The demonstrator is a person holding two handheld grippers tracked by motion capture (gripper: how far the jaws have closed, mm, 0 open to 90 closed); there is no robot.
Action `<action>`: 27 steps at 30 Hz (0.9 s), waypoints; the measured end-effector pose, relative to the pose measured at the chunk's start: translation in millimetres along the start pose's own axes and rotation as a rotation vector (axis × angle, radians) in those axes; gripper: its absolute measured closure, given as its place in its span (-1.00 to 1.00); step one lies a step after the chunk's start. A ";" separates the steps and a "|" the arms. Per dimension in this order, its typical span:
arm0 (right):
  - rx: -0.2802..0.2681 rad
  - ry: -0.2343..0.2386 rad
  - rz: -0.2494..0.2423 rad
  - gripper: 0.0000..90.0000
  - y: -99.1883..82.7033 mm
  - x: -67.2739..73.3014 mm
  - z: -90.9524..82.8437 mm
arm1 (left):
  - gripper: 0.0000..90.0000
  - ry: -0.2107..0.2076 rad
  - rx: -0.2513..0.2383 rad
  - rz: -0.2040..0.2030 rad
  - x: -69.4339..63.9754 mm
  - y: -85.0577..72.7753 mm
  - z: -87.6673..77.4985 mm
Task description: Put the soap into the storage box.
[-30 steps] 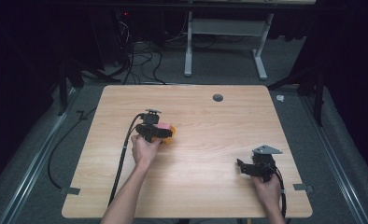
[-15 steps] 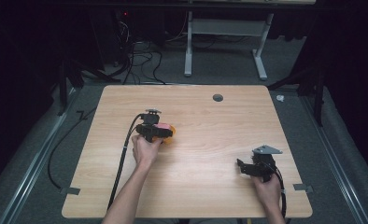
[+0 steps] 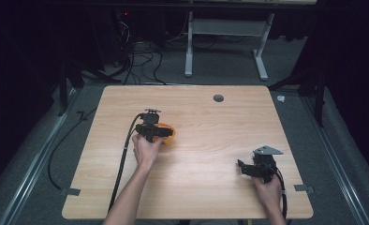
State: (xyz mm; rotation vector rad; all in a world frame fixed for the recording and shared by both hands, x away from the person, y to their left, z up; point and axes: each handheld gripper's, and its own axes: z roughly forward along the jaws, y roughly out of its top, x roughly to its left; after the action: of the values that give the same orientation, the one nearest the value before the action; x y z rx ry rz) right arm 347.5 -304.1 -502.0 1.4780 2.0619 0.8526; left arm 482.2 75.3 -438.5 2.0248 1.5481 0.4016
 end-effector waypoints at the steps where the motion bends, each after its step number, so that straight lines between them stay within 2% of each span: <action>1: 0.000 0.000 0.001 -0.51 0.0 0.1 0.0 | -0.69 0.001 -0.004 -0.001 0.0 -0.2 -0.7; 5: 0.000 0.000 0.001 -0.51 0.0 0.1 0.0 | -0.69 0.001 0.001 0.009 0.5 -0.3 -3.7; 13: 0.000 0.000 0.000 -0.51 0.0 0.1 0.0 | -0.67 -0.022 -0.039 0.021 2.7 -0.6 -15.6; 27: 0.000 0.001 0.001 -0.51 0.0 0.3 0.1 | -0.63 -0.037 -0.088 0.031 23.0 -12.2 -41.4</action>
State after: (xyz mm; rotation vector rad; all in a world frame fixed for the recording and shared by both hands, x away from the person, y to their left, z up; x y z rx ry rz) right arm 347.5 -303.8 -502.0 1.4790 2.0616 0.8536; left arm 456.7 109.6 -414.7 1.9805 1.4529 0.4344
